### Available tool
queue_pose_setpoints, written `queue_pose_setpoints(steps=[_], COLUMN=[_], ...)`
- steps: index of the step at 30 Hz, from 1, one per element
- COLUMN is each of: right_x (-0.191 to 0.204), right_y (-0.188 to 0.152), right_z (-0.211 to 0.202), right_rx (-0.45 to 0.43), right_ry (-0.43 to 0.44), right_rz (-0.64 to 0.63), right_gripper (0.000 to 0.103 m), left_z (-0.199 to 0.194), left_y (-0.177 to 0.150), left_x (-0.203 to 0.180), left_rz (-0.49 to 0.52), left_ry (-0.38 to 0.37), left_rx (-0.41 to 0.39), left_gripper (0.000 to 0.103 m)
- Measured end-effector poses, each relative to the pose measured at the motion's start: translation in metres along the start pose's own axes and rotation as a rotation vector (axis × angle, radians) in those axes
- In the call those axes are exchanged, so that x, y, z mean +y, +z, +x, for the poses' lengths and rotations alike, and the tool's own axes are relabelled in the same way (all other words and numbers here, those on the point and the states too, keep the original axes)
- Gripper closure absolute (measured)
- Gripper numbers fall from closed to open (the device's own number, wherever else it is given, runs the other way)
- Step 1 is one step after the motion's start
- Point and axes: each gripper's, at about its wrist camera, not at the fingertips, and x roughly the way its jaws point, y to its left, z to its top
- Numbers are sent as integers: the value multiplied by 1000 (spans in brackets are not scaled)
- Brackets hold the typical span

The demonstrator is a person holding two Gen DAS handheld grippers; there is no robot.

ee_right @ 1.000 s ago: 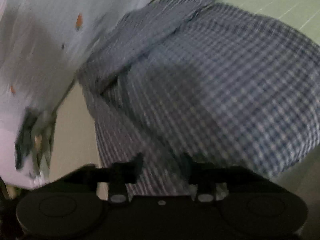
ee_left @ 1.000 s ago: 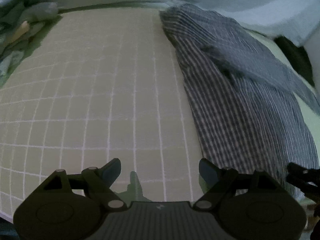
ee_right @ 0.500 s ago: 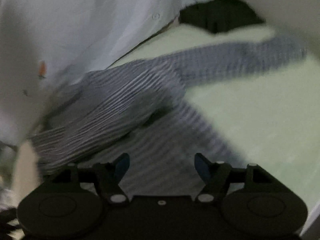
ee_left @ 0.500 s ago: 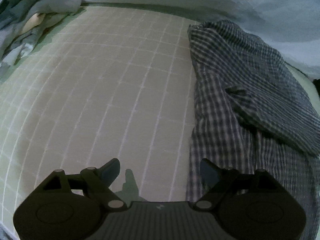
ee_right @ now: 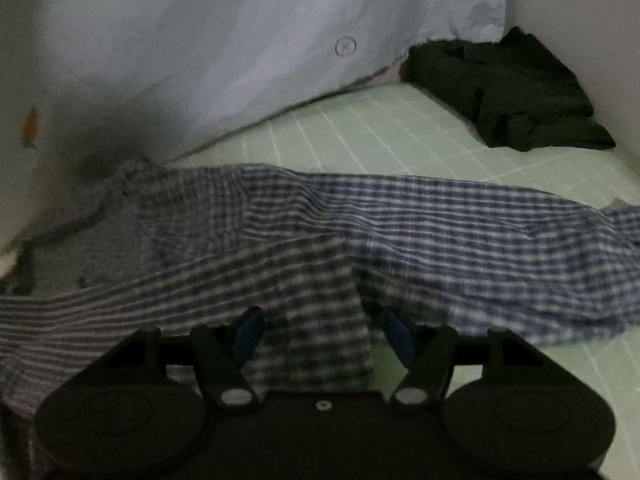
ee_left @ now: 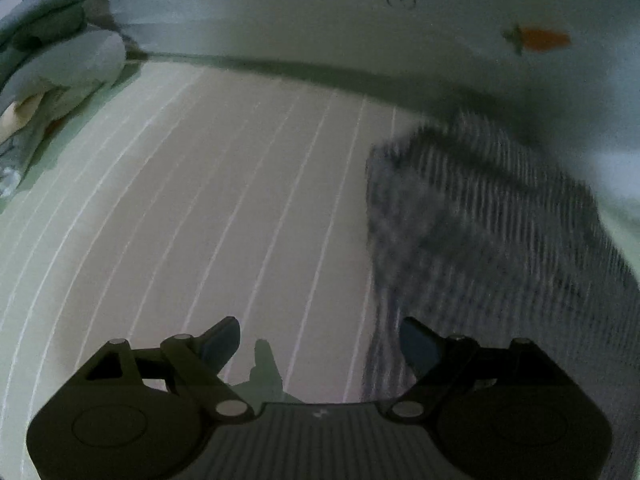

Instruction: Fold clothes

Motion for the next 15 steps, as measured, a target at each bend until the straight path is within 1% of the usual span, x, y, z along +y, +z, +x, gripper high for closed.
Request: queue_pose_setpoints(steps=[1,3,5,6,7,8,9,10,11,12,13,14,15], right_x=[-1,-2,-3,-4,-4,-4,-4,-2,1,4,7,9,9], right_y=[2,5,6,7,8,9,10,12,15,19,24,29,36], right_z=[3,7,10,12,12,10,8,6,3,0,-5,-10,-16], right_rx=[-1,7,20,27,28,21,13,3,-9,-26,-48,-71,-95], right_ry=[8,22,36,43,52,64,74,77,74,70,65,62,60], right_rz=[-2,-7,-12,-15,-15,-13,-13,-24,-40,-60,-87,-108,-121], right_gripper=[37,45,69,71,80,87,88,91,92,93,94,94,94], left_z=[3,13,23,28,33,38,43,48,53,59,64,68,71], left_y=[8,21,35,42,48,55,62,69,74,77,79,81,83], left_x=[0,-2,-4,-5,-6,-6,-7,-8,-10,-12,-13,-15,-16], left_rz=[-15,-55,-95,-114,-134,-154,-174,-193,-202,-201,-207,-218,-229], left_ry=[-10,-31,-53,-63,-74,-85,-95,-106,-117,-127,-137,-148,-159], left_rx=[-6,-6,-6,-6,-6,-6,-6,-6,-3,5,16,28,33], left_gripper=[16,16,16,16,18,20,27,38,45,62,85,95,97])
